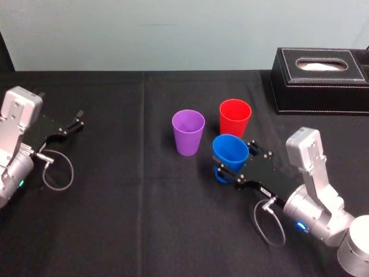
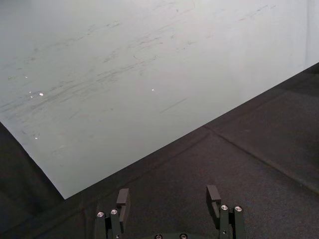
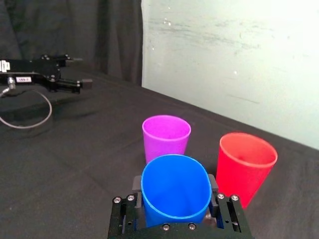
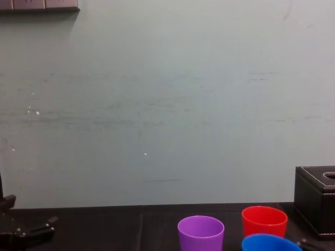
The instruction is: Stack the three plastic cups sequentially using one hand.
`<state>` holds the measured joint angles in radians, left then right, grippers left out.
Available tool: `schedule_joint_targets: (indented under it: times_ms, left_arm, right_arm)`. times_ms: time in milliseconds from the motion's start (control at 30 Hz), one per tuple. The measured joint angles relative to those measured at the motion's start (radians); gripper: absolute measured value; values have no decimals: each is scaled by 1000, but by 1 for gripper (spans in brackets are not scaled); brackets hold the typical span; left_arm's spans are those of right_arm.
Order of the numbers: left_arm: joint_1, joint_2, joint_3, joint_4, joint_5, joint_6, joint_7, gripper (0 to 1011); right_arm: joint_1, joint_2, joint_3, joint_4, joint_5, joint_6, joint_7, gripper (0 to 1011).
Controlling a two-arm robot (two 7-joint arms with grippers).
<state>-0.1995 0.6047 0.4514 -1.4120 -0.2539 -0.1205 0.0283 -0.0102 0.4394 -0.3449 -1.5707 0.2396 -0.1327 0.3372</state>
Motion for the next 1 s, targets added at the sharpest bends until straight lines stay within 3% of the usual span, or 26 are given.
schedule_joint_targets:
  times_ms: [233, 500, 767, 1000]
  left_arm:
    - [0, 0, 0, 0, 0, 0, 0, 1005]
    - [0, 0, 0, 0, 0, 0, 0, 1005]
    - [0, 0, 0, 0, 0, 0, 0, 1005]
    - [0, 0, 0, 0, 0, 0, 0, 1005]
  right_arm:
    - [-3, 10, 28, -64, -5, 47, 22, 724]
    - [5, 22, 68, -140, 28, 105, 48, 724]
    - [48, 24, 88, -158, 51, 152, 49, 724]
    - [112, 11, 89, -127, 63, 213, 37, 724]
